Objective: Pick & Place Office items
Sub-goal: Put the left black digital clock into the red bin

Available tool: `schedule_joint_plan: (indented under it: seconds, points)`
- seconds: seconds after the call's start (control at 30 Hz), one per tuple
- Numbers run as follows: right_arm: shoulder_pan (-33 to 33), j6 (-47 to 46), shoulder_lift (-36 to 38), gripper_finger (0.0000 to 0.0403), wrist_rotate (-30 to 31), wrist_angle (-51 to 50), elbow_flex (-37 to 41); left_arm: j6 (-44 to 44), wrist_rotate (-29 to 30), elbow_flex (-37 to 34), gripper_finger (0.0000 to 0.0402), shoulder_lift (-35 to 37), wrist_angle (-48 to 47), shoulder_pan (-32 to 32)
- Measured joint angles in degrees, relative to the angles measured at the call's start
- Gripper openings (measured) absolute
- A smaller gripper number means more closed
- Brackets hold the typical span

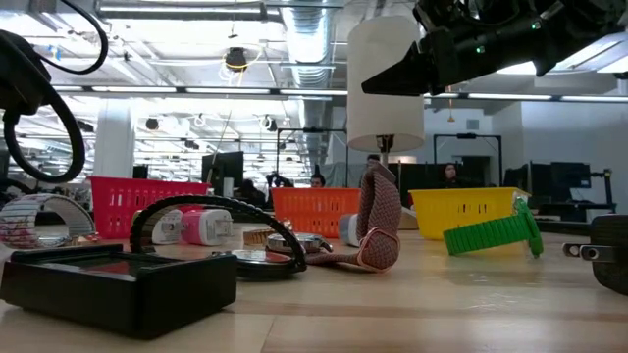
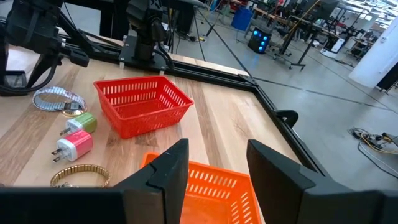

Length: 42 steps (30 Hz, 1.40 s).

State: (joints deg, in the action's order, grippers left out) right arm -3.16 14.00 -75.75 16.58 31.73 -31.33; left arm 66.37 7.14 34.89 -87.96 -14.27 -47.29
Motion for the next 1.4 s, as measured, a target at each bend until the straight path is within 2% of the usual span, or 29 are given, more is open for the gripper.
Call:
schedule_joint_plan:
  seconds: [0.1, 0.3, 0.43, 0.6, 0.9, 1.0, 1.1, 1.4]
  points:
    - [0.00, 0.00, 0.00, 0.0154, -0.02, -0.02, 0.00, 0.00, -0.01, 0.02, 0.0137, 0.00, -0.21, 0.02]
    - [-0.02, 0.02, 0.00, 0.0154, 0.00, -0.02, 0.00, -0.12, -0.38, -0.07, 0.0157, 0.27, -0.25, 0.92]
    - [-0.01, 0.02, 0.00, 0.0154, 0.00, -0.02, 0.00, -0.61, -0.50, -0.24, 0.0151, 2.69, -0.22, 1.61]
    - [-0.02, 0.02, 0.00, 0.0154, 0.00, -0.02, 0.00, -0.63, 4.16, -0.42, 0.0143, 6.97, -2.14, 2.49]
    - [-0.02, 0.02, 0.00, 0.0154, -0.01, -0.17, 0.02, -3.67, 8.47, -0.37, 0.0147, 11.65, -5.67, 3.91]
    - [-0.02, 0.02, 0.00, 0.0154, -0.01, -0.15, 0.02, -8.56, 12.44, -0.37, 0.0147, 14.40, -5.65, 6.17]
    - [-0.02, 0.13, 0.00, 0.0154, 0.00, -0.06, 0.02, -17.11, 15.42, -0.30, 0.0147, 17.92, -6.05, 9.98]
    - [-0.02, 0.13, 0.00, 0.0154, 0.00, 0.45, 0.02, -42.25, 15.89, -0.17, 0.0148, 25.45, -7.99, 29.95]
